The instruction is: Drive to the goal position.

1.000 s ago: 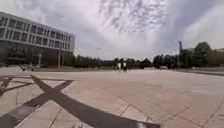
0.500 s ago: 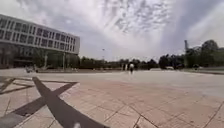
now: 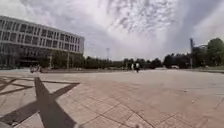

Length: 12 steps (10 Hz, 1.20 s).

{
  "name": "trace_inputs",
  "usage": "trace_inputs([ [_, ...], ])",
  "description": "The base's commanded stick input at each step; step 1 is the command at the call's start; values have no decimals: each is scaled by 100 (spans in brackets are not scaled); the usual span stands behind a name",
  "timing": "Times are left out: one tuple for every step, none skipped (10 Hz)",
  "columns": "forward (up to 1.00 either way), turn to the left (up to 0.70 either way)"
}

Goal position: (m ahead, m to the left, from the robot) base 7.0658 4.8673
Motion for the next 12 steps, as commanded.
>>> trace_inputs([
  [70,14],
  [70,14],
  [70,14],
  [70,14],
  [70,14],
  [70,14],
  [70,14],
  [70,14],
  [70,14],
  [70,14],
  [70,14],
  [70,14],
])
